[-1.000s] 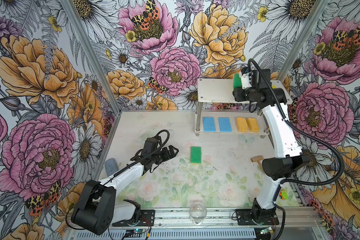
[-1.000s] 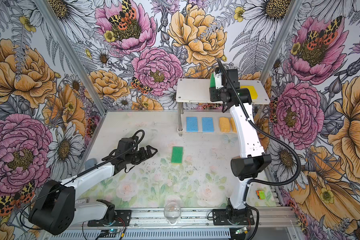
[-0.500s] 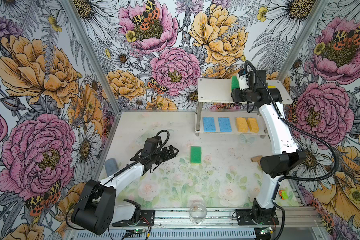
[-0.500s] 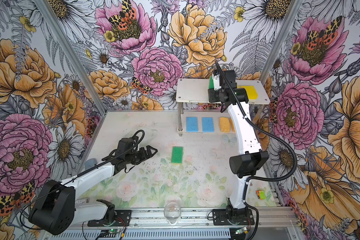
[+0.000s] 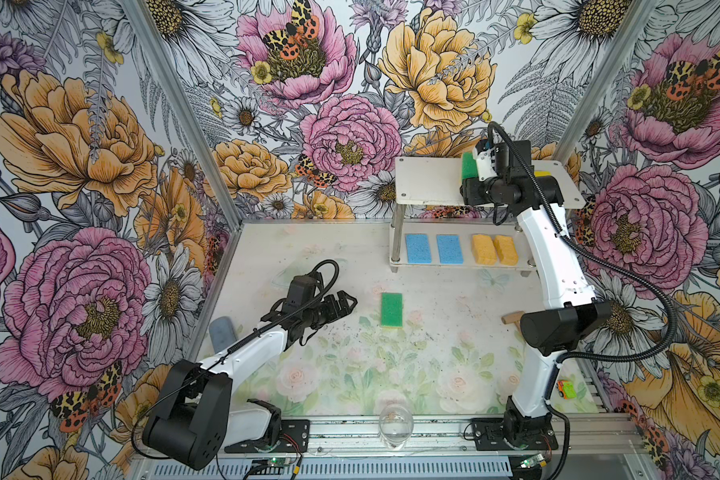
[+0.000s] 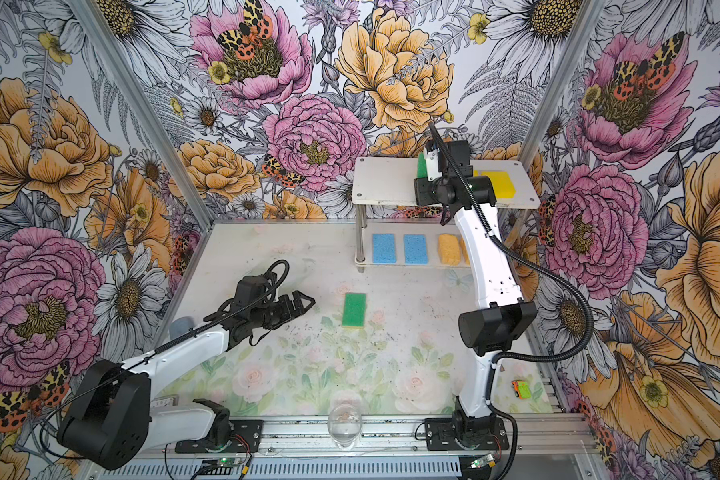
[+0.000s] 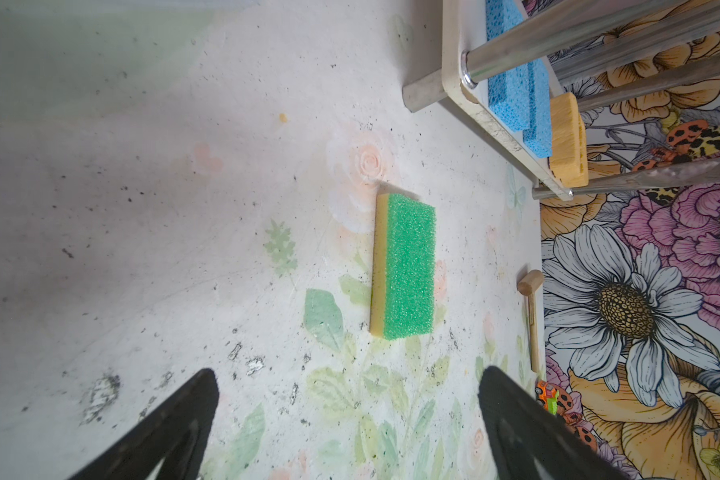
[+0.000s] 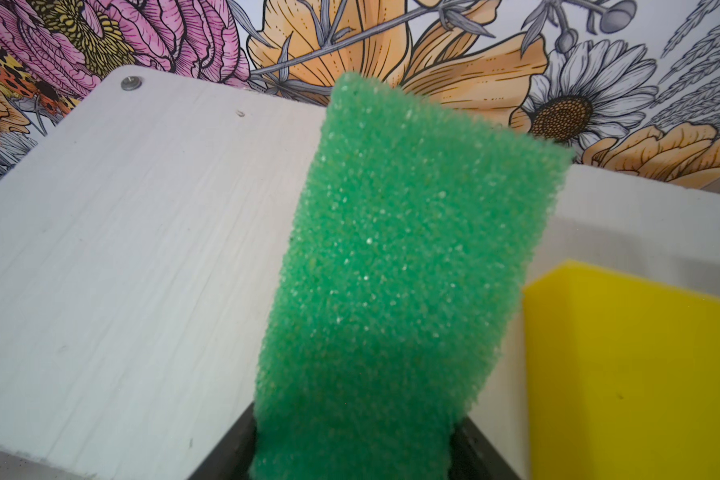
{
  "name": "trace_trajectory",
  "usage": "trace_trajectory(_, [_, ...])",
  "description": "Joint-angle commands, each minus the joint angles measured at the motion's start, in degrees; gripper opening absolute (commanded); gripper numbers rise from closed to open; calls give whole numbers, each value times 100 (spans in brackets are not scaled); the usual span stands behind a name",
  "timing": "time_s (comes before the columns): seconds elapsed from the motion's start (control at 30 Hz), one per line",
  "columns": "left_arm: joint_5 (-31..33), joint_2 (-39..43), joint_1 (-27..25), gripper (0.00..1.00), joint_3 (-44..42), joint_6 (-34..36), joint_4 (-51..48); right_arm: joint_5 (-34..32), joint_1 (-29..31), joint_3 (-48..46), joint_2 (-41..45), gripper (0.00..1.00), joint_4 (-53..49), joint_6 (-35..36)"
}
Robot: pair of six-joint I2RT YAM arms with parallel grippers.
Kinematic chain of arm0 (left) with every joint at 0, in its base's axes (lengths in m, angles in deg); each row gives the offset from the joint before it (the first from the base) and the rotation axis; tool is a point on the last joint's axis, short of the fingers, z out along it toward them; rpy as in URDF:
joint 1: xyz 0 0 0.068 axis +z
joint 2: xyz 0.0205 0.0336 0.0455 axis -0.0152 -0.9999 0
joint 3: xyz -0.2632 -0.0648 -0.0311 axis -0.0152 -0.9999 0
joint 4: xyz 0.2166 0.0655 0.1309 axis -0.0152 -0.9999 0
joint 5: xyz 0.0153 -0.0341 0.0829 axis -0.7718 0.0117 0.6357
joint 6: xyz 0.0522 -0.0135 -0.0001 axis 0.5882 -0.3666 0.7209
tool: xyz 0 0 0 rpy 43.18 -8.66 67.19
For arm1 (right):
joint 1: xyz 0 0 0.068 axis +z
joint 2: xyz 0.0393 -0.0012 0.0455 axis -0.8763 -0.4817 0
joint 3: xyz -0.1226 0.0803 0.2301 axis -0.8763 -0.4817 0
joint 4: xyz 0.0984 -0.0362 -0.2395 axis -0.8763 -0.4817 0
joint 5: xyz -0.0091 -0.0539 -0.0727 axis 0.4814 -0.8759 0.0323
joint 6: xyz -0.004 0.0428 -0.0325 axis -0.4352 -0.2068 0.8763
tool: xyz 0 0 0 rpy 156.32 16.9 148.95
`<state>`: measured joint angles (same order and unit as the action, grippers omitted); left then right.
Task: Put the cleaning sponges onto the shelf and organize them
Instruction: 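Lower the sponge onto the top shelf beside the yellow sponges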
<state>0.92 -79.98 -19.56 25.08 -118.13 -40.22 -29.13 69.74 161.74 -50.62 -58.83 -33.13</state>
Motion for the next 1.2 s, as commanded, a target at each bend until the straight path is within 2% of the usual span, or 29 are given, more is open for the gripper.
trace_trajectory(0.0, [-23,-70,65,99,13,2,77,-124,-36,130,-97,64,6,102])
trace_trajectory(0.3, [-41,-215,47,99,84,11,102,-208,-55,135,-115,69,6,182])
trace_trajectory(0.83, [-34,-211,47,99,49,2,128,-73,-88,134,-132,70,6,312])
trace_trajectory(1.17, [-19,-185,47,99,22,2,127,-108,-89,139,-132,75,15,307])
